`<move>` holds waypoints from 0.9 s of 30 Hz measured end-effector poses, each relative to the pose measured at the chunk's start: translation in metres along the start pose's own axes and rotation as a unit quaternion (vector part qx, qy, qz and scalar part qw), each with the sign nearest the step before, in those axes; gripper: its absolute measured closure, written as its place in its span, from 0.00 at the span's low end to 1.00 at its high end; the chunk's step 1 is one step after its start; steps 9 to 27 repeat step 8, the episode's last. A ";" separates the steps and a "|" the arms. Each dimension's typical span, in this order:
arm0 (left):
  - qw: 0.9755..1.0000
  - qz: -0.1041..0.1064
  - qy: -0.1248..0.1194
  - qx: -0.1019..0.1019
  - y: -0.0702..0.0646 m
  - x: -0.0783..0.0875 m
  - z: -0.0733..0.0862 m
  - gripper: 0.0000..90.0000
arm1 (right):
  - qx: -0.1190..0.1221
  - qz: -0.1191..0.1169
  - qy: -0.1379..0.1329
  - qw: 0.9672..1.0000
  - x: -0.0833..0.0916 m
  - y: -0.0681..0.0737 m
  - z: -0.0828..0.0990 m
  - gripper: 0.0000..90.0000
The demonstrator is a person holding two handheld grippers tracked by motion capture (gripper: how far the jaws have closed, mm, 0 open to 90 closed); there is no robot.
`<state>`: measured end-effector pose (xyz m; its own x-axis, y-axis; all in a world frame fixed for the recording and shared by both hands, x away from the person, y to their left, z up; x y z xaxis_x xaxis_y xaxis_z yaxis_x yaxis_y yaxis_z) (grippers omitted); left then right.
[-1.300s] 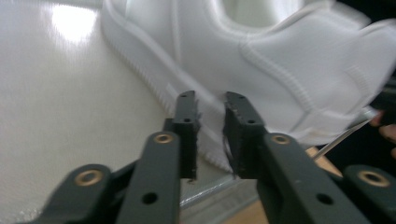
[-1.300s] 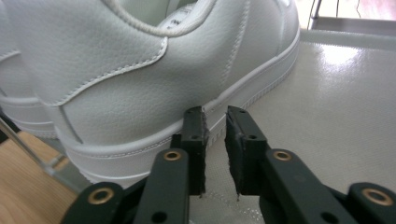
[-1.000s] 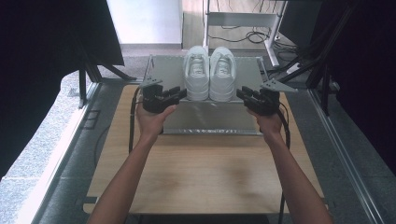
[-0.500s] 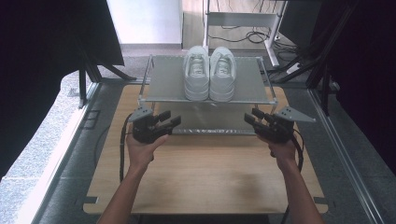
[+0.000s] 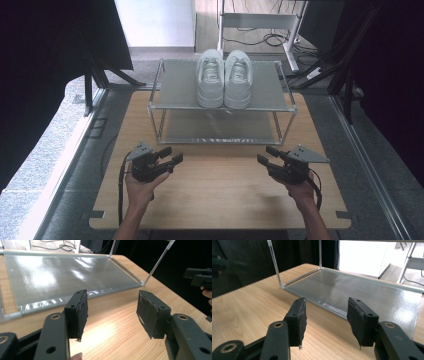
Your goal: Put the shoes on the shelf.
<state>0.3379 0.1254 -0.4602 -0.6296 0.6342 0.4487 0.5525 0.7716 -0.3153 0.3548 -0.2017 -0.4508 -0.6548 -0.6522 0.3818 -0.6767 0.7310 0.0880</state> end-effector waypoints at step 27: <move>1.000 0.004 0.004 0.004 0.001 -0.001 0.006 0.45 | -0.017 0.009 0.010 1.000 0.006 -0.003 0.009 0.45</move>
Point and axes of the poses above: each handheld gripper's, and its own axes: x roughly backward along the jaws, z roughly out of its underside, y roughly to its left, the point moved 8 cm from there along -x, roughly forward along the jaws, and after that the axes turned 5 degrees about y, right-handed, at the moved point
